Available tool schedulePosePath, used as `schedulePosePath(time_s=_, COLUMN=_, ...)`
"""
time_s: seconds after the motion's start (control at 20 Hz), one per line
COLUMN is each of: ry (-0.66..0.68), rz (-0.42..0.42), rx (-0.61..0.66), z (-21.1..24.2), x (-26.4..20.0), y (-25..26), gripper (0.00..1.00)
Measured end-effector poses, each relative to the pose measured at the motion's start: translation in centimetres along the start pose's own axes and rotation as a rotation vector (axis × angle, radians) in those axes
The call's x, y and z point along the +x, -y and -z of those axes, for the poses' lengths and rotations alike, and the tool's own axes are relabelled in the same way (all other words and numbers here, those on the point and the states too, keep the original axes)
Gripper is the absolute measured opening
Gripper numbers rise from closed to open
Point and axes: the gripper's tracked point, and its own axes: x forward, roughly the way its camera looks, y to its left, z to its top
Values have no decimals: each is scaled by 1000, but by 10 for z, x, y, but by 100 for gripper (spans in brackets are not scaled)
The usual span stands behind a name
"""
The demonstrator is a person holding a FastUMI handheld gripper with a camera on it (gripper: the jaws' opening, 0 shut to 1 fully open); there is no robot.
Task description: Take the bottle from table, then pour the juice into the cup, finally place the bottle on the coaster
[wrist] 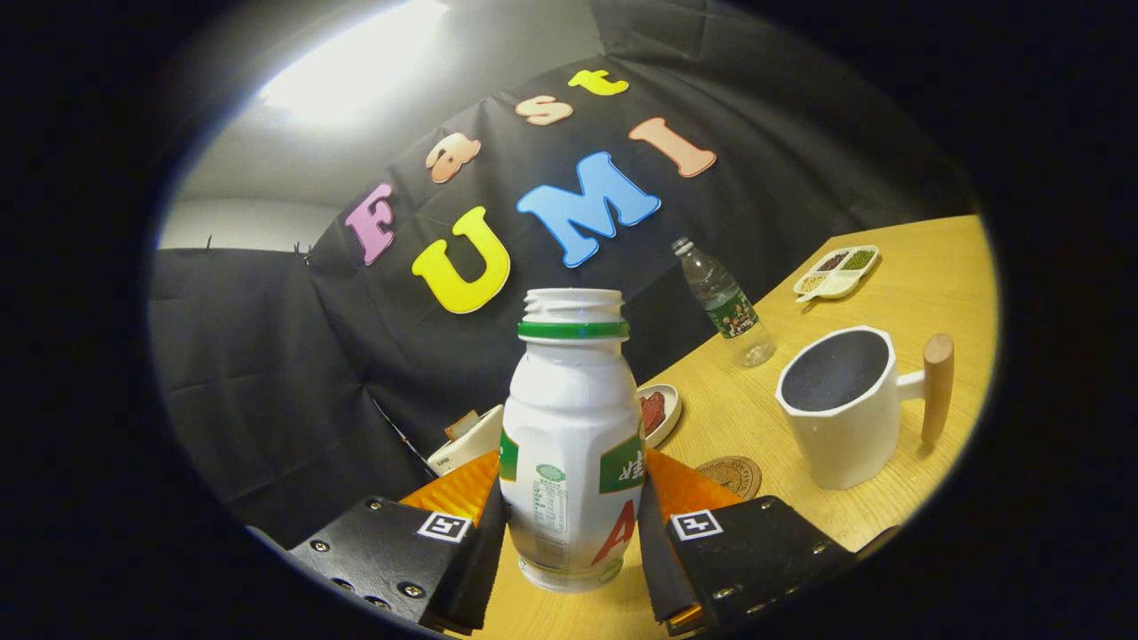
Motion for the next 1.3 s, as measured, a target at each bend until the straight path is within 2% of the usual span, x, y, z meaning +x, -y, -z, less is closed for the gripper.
schedulePosePath(time_s=0.6, ry=70, rz=-27, rx=312, z=-8, x=-6, y=21, gripper=66)
schedulePosePath(time_s=1.3, ry=133, rz=-105, rx=647, z=-18, x=-4, y=24, gripper=66)
